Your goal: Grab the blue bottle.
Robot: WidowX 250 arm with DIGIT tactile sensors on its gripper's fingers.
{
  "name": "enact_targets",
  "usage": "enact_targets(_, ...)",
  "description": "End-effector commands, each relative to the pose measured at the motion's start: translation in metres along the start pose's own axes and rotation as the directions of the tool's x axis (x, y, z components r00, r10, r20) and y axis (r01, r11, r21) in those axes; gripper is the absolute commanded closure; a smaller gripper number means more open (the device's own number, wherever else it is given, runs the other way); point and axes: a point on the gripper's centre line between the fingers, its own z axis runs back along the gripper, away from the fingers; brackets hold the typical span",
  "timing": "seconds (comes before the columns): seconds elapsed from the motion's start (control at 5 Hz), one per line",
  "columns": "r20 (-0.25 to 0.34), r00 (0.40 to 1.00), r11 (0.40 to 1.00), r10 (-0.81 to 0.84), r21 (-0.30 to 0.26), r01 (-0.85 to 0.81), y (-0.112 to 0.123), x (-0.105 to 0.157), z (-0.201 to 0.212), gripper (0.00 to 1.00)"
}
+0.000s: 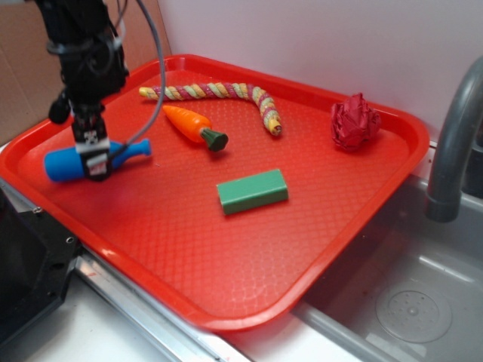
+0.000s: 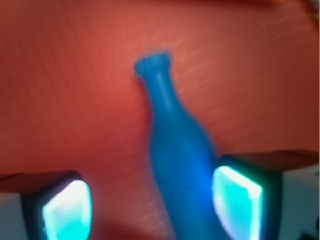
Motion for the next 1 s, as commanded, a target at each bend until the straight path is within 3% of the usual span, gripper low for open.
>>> enact_targets(0.0, -0.019, 0.999, 1.000, -0.029, -0.003, 0.029, 0.007, -0.010, -0.023, 0.00)
enact_targets(0.2, 0.004, 0.999, 0.999, -0.038, -0.019, 0.038, 0.007, -0.011, -0.022, 1.00)
enact_targets(0.4, 0.032, 1.000, 1.000, -0.001, -0.018, 0.001, 0.006, -0.009, -0.005, 1.00)
enact_targets(0.6, 0.058, 0.967, 0.969, 0.247, -0.029, -0.246, -0.009, -0.001, 0.046, 1.00)
enact_targets(0.8, 0.155, 0.880, 0.893, 0.449, -0.046, -0.448, -0.035, -0.003, 0.095, 1.00)
